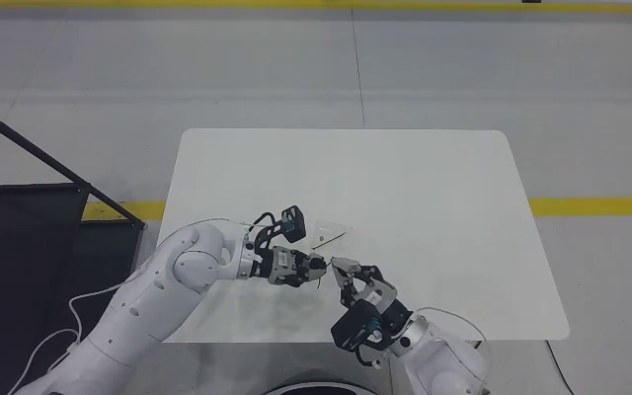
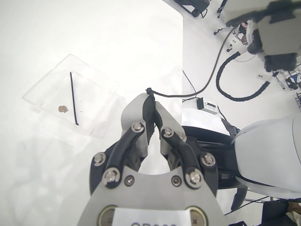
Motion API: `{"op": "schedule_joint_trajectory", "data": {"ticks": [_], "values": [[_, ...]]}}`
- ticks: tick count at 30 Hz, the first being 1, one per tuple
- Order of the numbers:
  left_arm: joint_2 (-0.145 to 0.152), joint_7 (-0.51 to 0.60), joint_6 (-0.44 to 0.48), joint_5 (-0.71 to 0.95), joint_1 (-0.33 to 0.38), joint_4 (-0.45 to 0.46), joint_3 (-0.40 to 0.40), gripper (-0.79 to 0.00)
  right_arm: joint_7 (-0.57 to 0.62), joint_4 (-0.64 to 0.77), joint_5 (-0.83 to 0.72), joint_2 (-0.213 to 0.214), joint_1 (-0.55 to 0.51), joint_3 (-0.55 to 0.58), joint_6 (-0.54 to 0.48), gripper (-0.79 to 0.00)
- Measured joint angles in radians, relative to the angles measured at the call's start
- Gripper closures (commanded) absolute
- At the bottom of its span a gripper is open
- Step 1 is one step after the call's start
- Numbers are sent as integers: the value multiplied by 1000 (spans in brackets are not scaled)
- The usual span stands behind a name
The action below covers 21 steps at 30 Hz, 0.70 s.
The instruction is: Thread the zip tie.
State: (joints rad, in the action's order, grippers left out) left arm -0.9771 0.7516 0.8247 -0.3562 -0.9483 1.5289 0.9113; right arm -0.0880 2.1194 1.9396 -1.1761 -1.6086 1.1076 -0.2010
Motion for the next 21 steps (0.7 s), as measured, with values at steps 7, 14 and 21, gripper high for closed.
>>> {"op": "schedule_joint_trajectory", "data": {"ticks": [7, 14, 21], "values": [[0, 1, 0, -1, 2, -1, -3, 0, 2, 4, 20, -3, -10, -7, 52, 0], [1, 0, -2, 0, 3, -1, -4, 0, -4, 6, 26, -4, -14, -8, 68, 0], [2, -1, -4, 1, 4, -1, -5, 0, -6, 6, 37, -4, -17, -10, 64, 0]]}}
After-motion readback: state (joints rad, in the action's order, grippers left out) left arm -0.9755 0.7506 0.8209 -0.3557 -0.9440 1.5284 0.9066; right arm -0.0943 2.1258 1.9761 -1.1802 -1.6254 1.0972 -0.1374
